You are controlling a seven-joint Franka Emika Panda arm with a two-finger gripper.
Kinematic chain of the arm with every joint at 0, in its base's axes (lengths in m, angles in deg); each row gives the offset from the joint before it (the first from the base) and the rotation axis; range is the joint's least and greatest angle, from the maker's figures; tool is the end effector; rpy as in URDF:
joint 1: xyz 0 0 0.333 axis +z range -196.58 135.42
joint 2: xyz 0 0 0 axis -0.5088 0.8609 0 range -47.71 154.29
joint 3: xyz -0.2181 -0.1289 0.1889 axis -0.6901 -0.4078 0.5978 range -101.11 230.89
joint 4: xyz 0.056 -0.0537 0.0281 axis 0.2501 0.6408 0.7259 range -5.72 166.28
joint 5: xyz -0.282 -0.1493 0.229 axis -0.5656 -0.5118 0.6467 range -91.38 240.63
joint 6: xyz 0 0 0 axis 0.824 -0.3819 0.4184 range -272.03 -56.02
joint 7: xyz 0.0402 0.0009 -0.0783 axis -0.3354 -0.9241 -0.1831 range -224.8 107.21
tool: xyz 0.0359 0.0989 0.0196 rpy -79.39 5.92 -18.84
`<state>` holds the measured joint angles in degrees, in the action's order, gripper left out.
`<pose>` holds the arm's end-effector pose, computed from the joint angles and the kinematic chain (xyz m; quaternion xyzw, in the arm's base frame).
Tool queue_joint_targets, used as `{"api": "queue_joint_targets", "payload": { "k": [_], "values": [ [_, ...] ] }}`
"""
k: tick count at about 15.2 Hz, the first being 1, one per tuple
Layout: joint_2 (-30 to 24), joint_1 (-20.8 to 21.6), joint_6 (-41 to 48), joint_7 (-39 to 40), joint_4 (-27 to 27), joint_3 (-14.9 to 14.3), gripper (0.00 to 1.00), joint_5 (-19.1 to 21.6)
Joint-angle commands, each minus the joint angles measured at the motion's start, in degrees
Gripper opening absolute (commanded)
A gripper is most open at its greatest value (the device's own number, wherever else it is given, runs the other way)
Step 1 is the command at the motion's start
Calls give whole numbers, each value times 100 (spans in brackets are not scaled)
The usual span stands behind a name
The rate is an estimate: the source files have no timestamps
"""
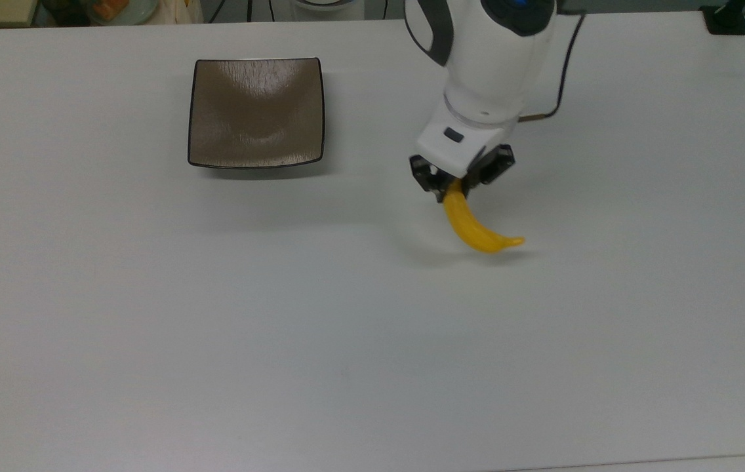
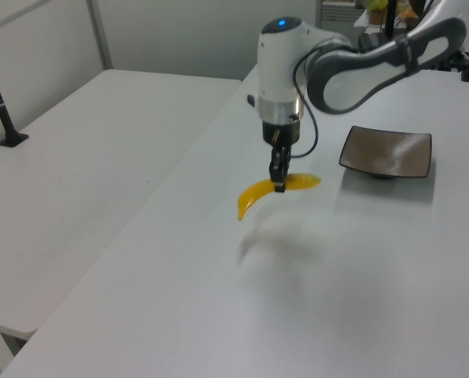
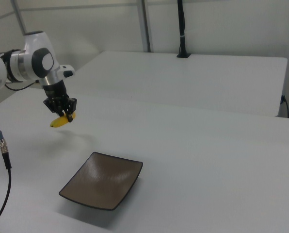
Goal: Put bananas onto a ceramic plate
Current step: 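Lift the banana and carry it toward the brown square plate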
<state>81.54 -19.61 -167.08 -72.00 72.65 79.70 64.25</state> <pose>0.6456 0.2637 0.4151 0.9918 0.1252 0.0114 0.0219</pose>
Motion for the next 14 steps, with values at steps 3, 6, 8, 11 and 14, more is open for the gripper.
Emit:
{"api": "queue_joint_targets", "payload": {
  "k": [3,6,8,11,14],
  "values": [
    [-1364,-350,290,1081,1262,-364,26,159],
    [-1813,-482,965,2020,1492,-558,26,167],
    [-2268,-648,1344,2819,1798,-742,26,202],
    [-2754,-772,1319,3586,2388,-1102,26,422],
    [-2843,-790,1310,3895,2661,-1471,27,440]
  ]
}}
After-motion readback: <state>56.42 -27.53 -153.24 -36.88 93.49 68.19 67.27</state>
